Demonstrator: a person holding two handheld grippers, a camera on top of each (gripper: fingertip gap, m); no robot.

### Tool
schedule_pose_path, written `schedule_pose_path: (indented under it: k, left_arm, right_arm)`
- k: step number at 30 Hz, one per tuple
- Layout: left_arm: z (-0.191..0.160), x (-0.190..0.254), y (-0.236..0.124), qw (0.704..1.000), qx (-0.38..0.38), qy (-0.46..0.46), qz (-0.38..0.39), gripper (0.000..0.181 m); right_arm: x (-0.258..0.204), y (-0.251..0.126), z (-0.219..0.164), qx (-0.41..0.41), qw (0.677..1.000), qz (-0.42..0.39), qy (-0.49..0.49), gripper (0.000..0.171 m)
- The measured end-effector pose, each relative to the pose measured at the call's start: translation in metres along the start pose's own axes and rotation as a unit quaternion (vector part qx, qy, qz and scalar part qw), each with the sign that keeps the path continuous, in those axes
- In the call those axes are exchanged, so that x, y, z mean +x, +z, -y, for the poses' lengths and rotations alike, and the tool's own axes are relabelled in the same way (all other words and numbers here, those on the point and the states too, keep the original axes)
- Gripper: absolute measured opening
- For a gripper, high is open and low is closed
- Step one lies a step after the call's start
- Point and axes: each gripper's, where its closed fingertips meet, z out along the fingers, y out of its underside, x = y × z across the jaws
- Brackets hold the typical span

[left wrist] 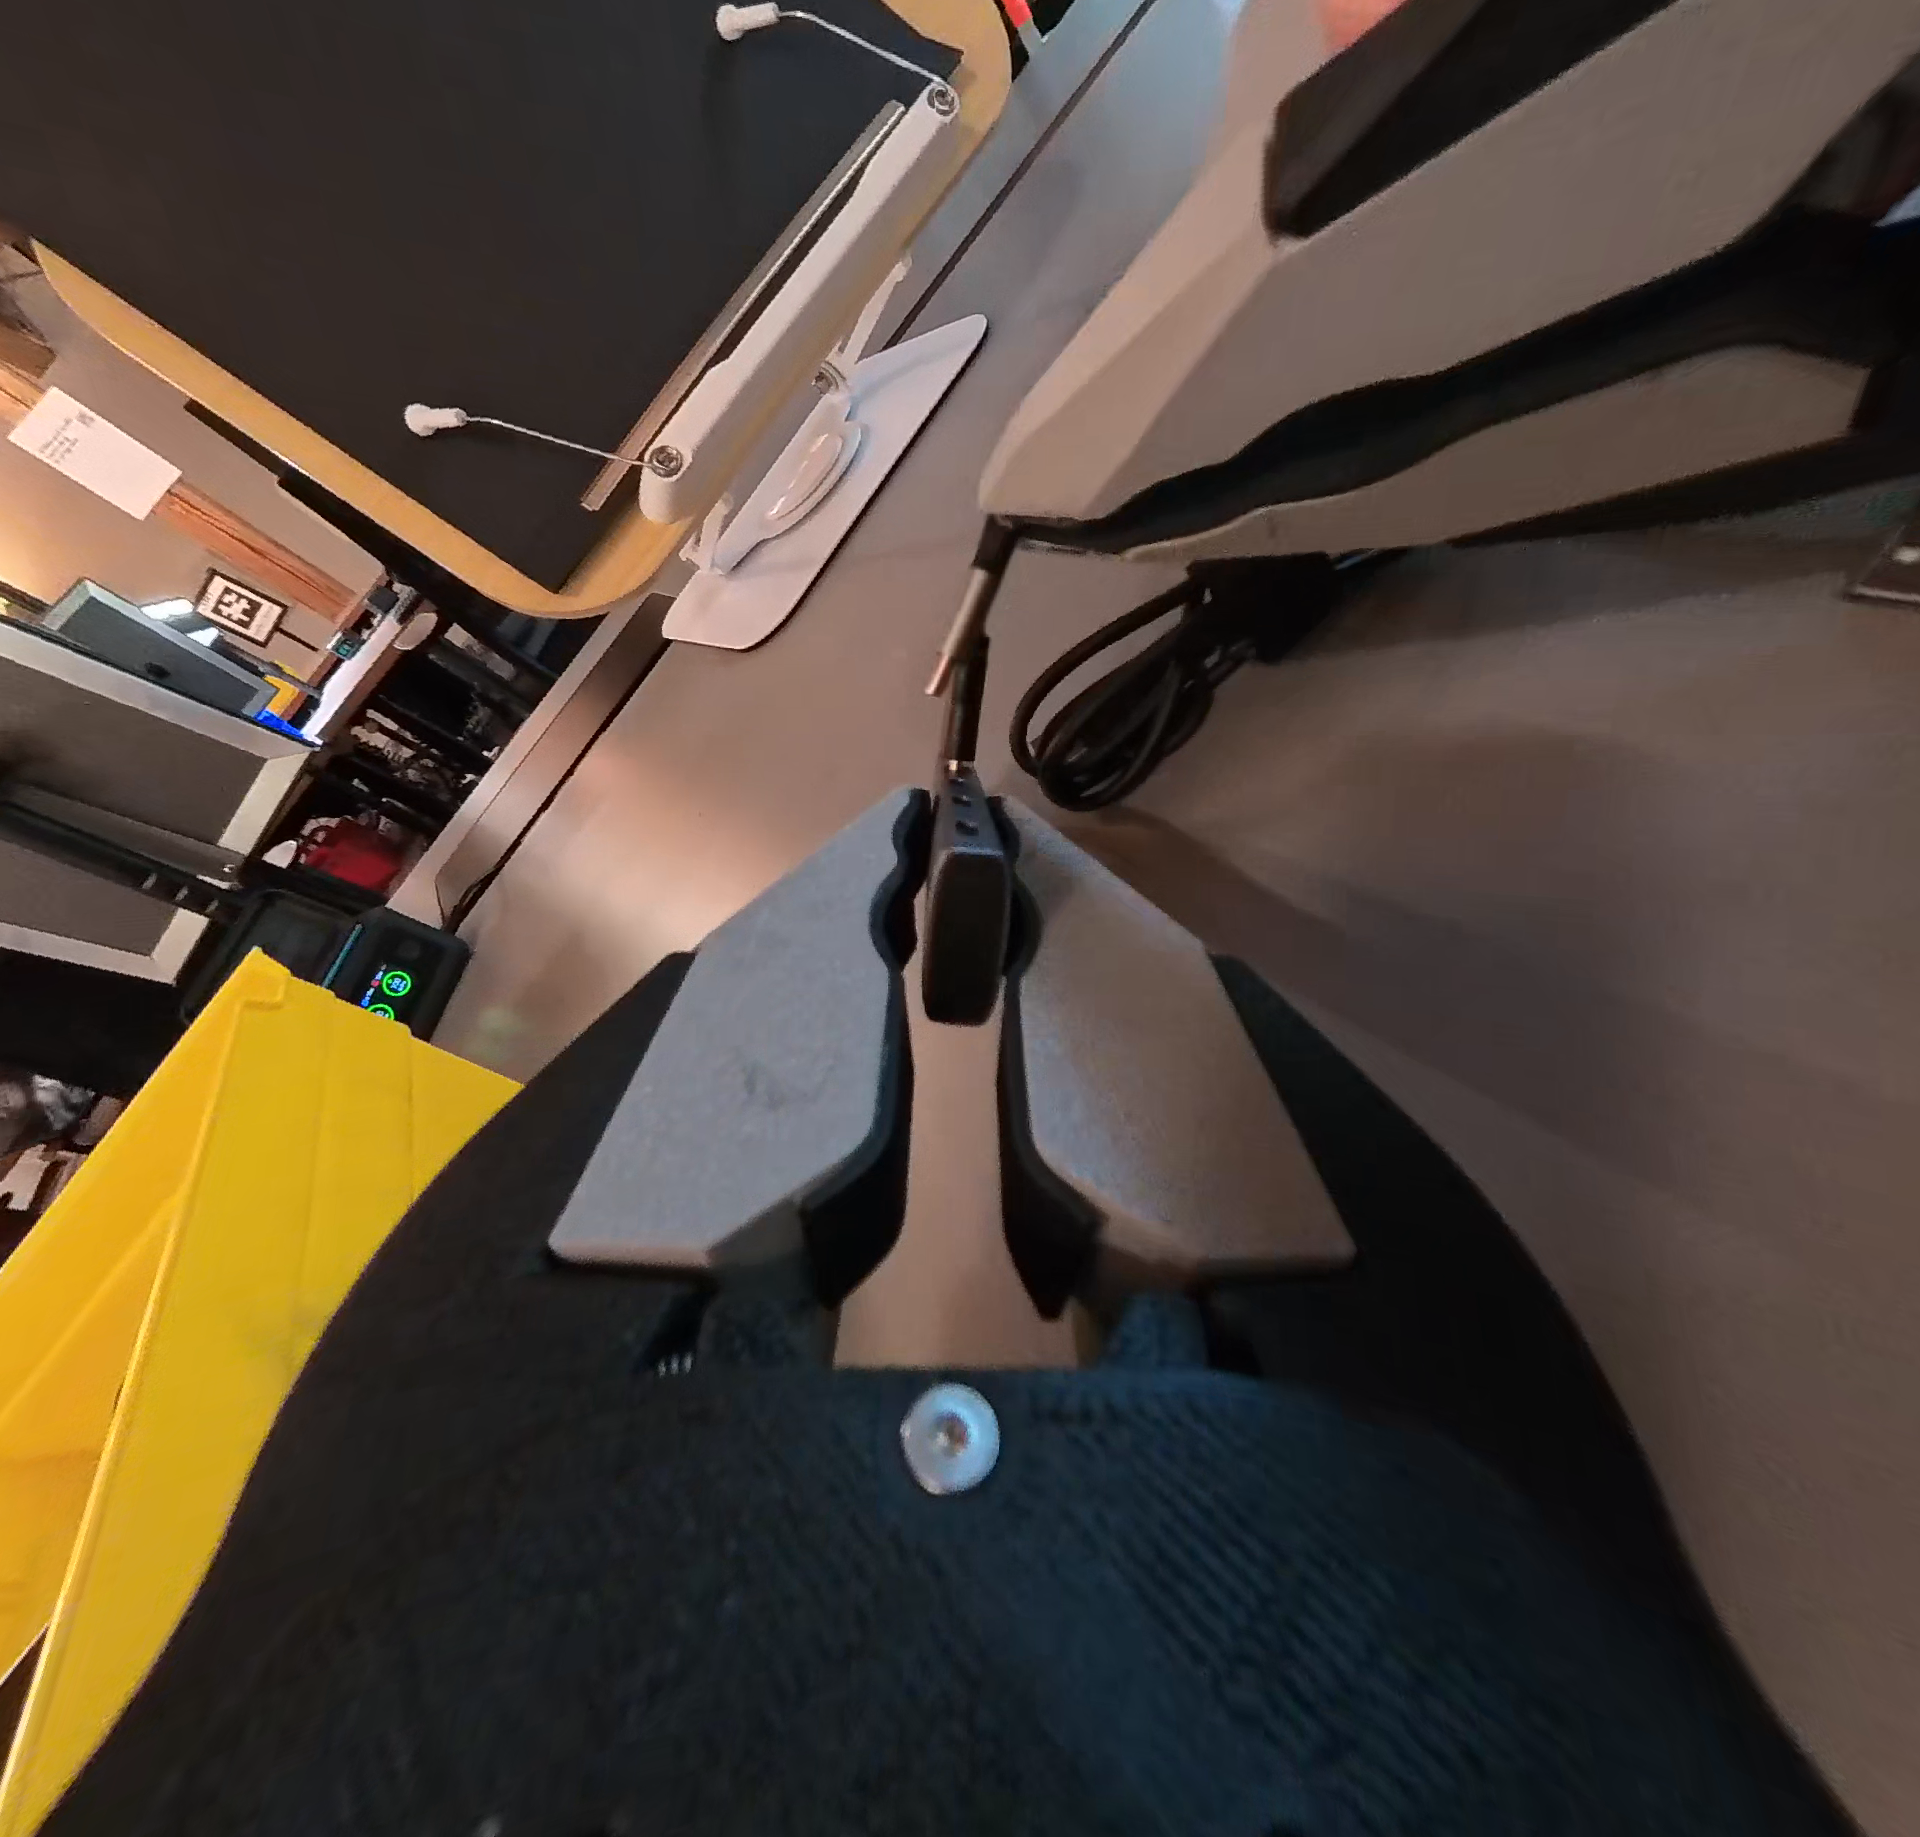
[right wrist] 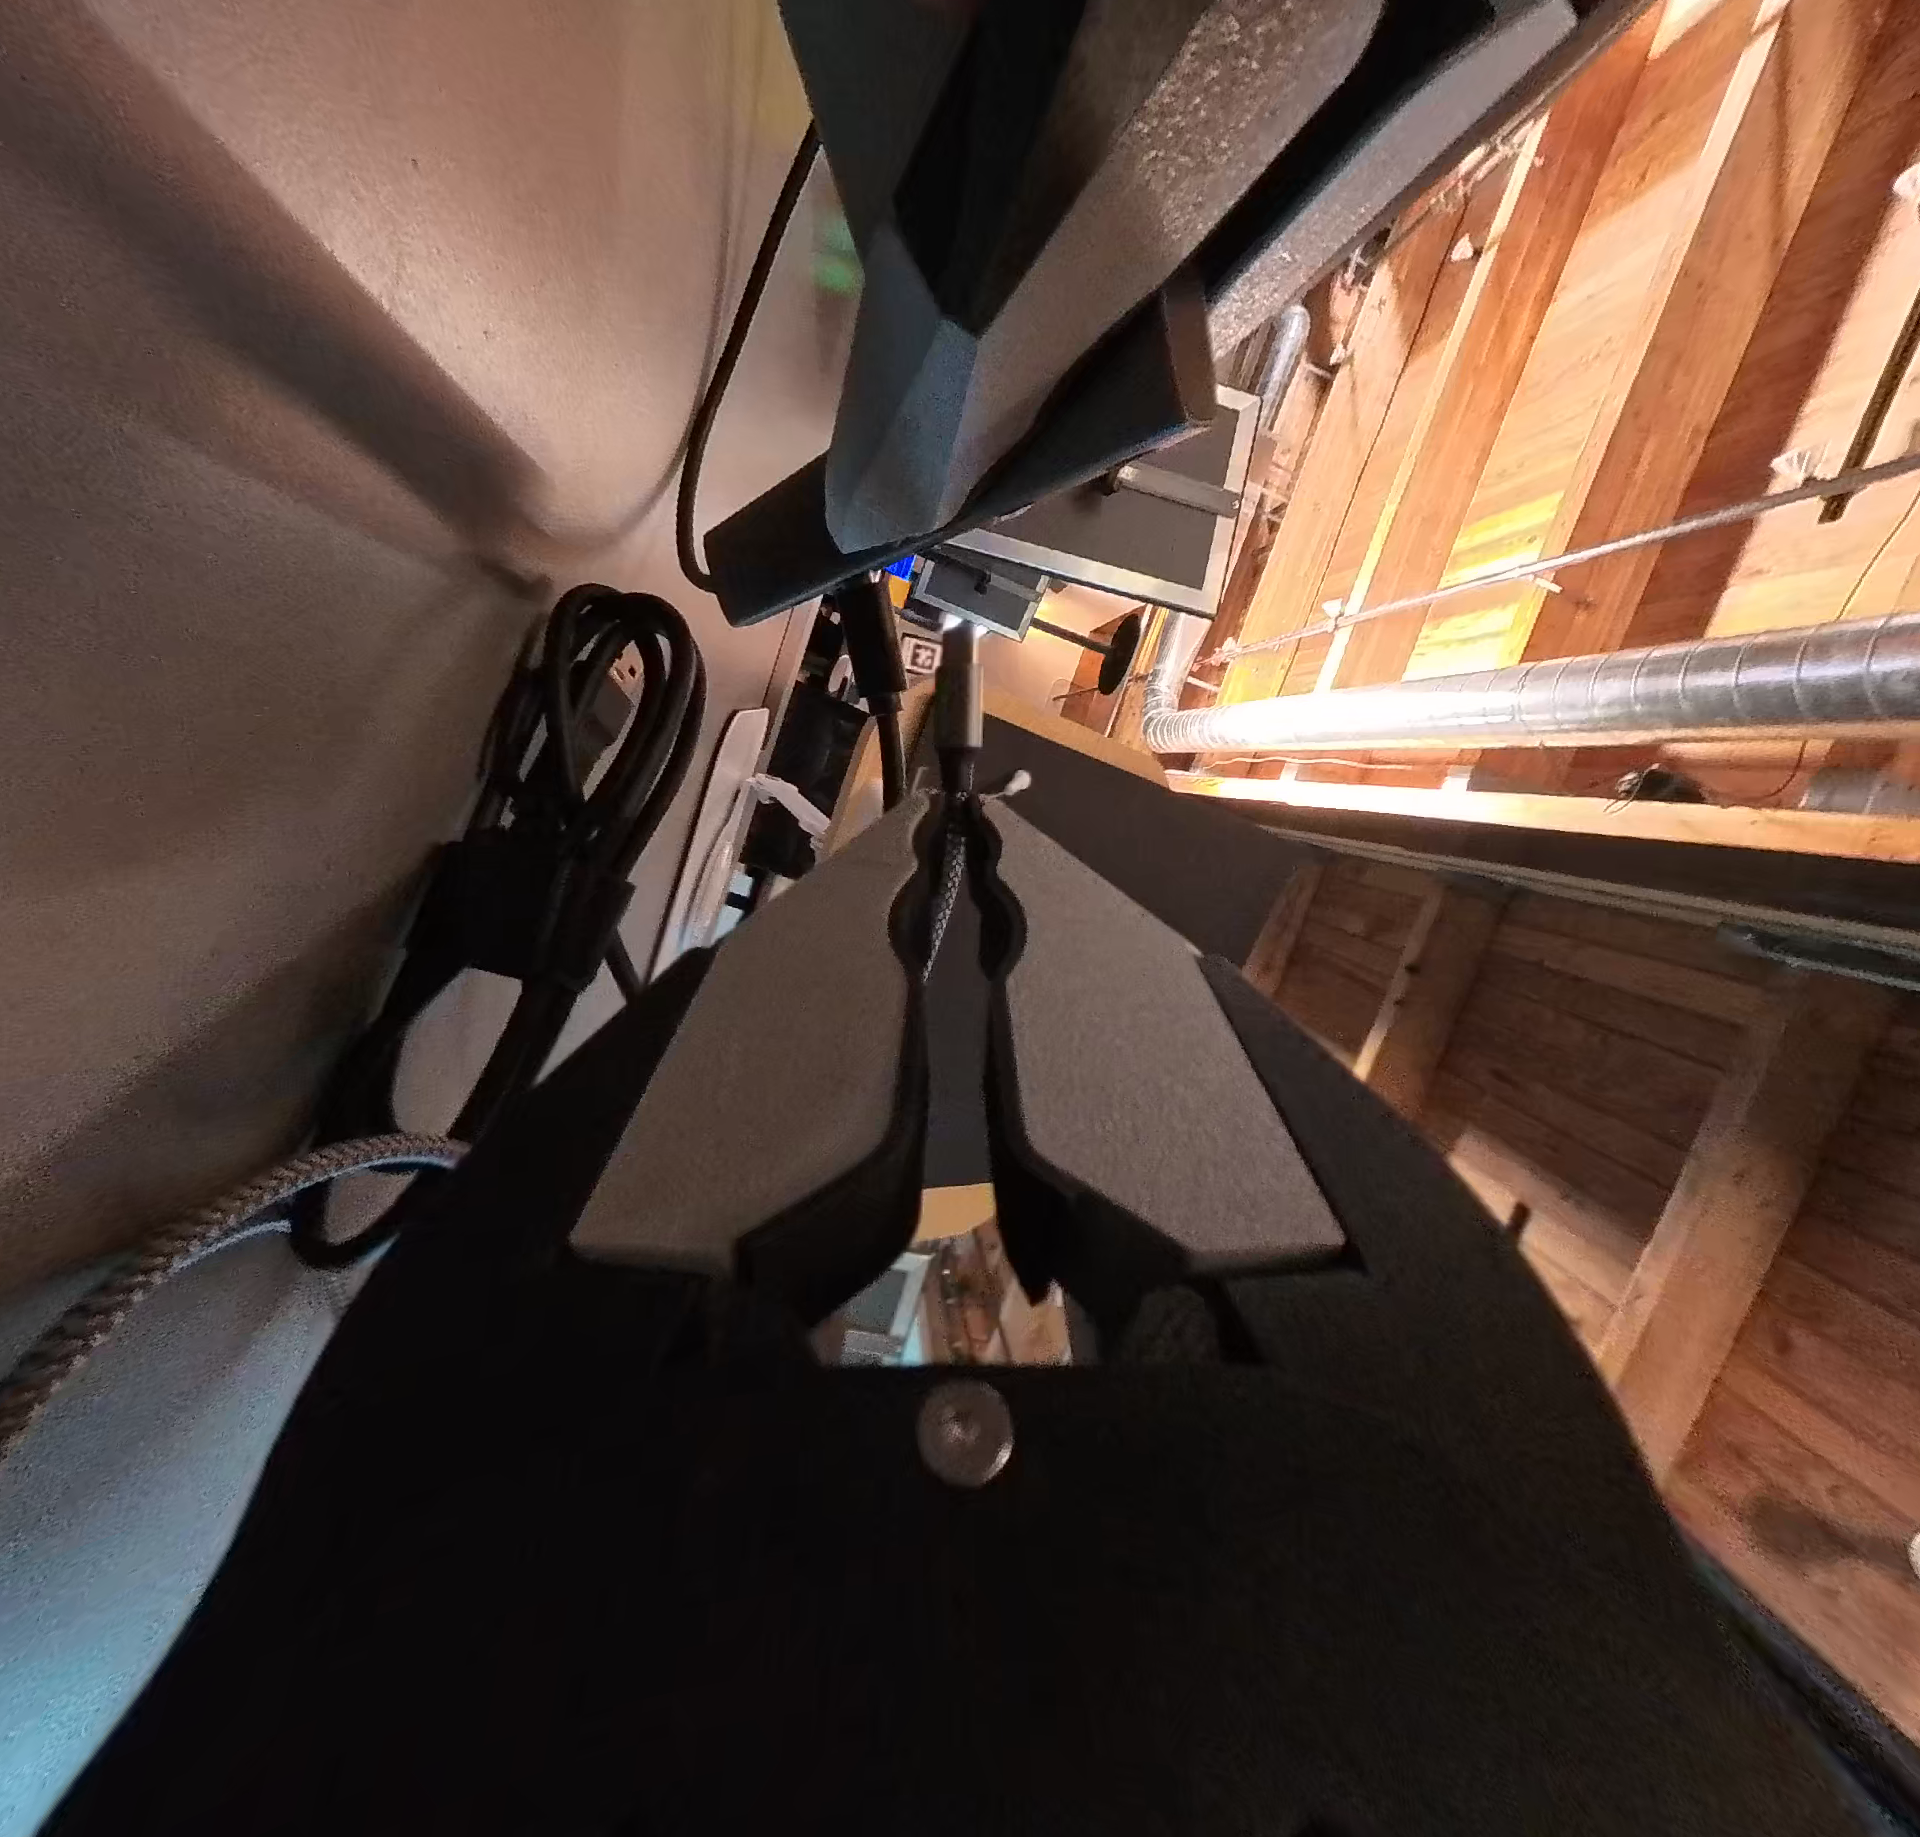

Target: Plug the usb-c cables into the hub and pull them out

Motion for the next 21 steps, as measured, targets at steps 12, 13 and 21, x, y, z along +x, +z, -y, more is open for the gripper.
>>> schedule_pose_path:
  k: [12,13,21]
  left_arm:
    - [0.000,0.000,0.000,1.000,0.000,-0.004,-0.002,0.007]
    - [0.000,0.000,-0.001,1.000,0.001,-0.005,-0.002,0.007]
    - [0.001,0.000,-0.002,1.000,0.005,-0.008,-0.003,0.008]
  right_arm:
    - [-0.004,0.002,0.012,0.020,0.996,0.008,-0.083,0.001]
    - [-0.003,0.002,0.012,0.020,0.996,0.007,-0.083,0.001]
    - [0.000,0.001,0.013,0.025,0.995,0.008,-0.092,0.001]
